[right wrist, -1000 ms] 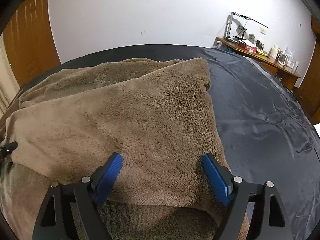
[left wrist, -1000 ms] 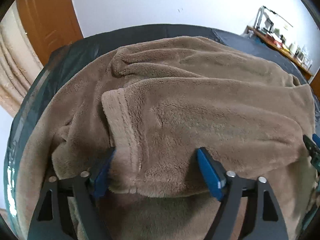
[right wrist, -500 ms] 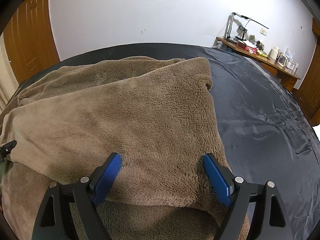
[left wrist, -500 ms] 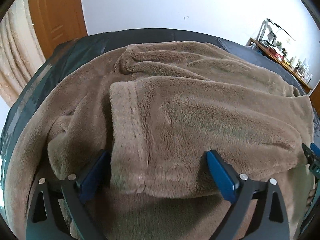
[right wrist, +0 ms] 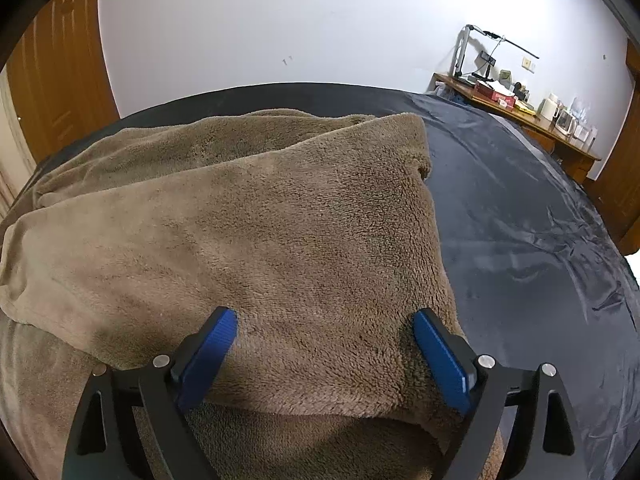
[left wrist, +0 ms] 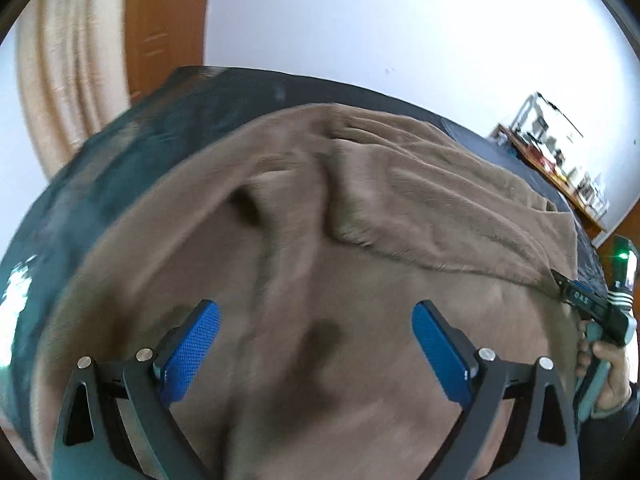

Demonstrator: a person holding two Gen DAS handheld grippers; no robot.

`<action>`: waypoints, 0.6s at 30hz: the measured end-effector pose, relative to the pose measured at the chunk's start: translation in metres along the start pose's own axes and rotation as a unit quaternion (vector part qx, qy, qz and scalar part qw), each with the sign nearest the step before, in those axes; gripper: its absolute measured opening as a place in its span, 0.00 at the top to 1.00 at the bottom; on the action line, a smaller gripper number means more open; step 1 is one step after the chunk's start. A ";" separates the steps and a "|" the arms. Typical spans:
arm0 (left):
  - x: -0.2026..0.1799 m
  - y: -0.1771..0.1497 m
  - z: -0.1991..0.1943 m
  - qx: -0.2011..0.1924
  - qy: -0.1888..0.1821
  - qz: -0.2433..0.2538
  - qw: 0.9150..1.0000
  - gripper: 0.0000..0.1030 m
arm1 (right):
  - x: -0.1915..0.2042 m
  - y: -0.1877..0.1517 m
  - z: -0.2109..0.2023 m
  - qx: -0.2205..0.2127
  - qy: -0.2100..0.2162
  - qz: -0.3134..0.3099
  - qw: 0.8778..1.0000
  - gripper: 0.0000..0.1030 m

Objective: Fold clothes
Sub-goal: 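Move the left gripper to the fleece edge and close on it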

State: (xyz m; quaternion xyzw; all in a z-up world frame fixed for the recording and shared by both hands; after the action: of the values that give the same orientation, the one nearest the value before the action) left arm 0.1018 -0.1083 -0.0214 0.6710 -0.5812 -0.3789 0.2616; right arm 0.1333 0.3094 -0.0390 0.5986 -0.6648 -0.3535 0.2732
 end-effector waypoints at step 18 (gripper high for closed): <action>0.153 -0.034 -0.082 -0.030 0.053 -0.078 0.995 0.01 | 0.001 0.001 -0.003 -0.006 0.016 0.014 1.000 0.10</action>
State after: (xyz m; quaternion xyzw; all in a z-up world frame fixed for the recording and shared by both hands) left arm 0.1942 -0.2591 -0.0319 0.7250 -0.5007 -0.3797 0.2820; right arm 0.1350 0.3080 -0.0370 0.5933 -0.6665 -0.3440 0.2923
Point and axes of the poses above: each gripper's, at about its wrist camera, not at the fingertips, and z roughly the way its jaws point, x to its left, y to its top, the point moved 9 cm from there along z, roughly the way its jaws point, and after that the axes turned 15 degrees about -x, right-handed, at the moved point
